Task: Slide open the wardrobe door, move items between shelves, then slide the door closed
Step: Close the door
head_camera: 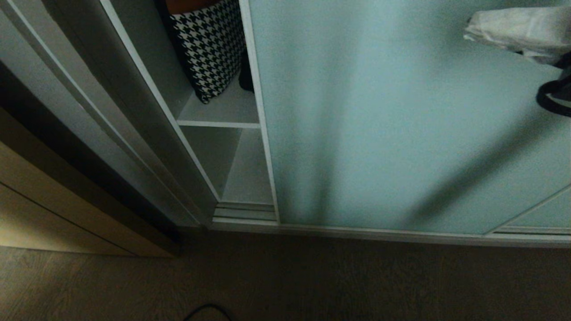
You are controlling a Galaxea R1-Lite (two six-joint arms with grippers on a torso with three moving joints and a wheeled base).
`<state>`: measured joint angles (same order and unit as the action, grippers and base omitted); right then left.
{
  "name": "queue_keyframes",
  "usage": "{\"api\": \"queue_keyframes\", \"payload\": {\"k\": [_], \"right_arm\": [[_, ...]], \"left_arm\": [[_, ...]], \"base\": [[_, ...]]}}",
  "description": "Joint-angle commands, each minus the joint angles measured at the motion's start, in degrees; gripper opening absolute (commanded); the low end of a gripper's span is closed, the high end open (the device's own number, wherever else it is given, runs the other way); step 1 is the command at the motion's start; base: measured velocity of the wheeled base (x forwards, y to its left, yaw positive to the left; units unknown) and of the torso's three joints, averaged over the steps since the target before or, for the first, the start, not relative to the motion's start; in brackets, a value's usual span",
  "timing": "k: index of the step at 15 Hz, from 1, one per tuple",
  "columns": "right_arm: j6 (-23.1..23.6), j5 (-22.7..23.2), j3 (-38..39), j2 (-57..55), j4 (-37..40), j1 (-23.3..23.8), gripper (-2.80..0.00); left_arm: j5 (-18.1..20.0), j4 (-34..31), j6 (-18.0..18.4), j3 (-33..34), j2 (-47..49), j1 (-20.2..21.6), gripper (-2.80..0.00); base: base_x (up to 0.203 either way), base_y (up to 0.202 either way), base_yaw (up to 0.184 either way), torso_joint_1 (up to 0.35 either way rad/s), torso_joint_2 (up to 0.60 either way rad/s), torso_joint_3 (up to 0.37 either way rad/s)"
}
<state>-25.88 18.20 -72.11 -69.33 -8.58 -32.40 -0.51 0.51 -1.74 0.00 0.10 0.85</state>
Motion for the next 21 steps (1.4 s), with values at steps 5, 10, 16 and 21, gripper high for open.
{"api": "queue_keyframes", "payload": {"k": [5,10,16,21], "right_arm": [[3.12,-1.56,4.36,11.73,6.94,19.39,-2.8],[4.45,-2.64,5.46,14.75,10.65,42.23,-2.8],[5.08,-3.71,7.64,10.38,9.51,61.72,-2.8],[5.02,-9.23,7.41,2.21,-0.44,71.12,-2.8]], "left_arm": [[-0.02,0.02,-0.02,0.09,-0.01,0.03,-2.8],[-0.02,0.02,-0.02,0.09,0.08,0.03,-2.8],[-0.02,0.02,-0.02,0.09,0.08,0.03,-2.8],[-0.02,0.02,-0.02,0.09,0.08,0.03,-2.8]], "base": [[0.0,0.0,0.0,0.0,0.0,0.0],[0.0,0.0,0.0,0.0,0.0,0.0],[0.0,0.0,0.0,0.0,0.0,0.0],[0.0,0.0,0.0,0.0,0.0,0.0]]}}
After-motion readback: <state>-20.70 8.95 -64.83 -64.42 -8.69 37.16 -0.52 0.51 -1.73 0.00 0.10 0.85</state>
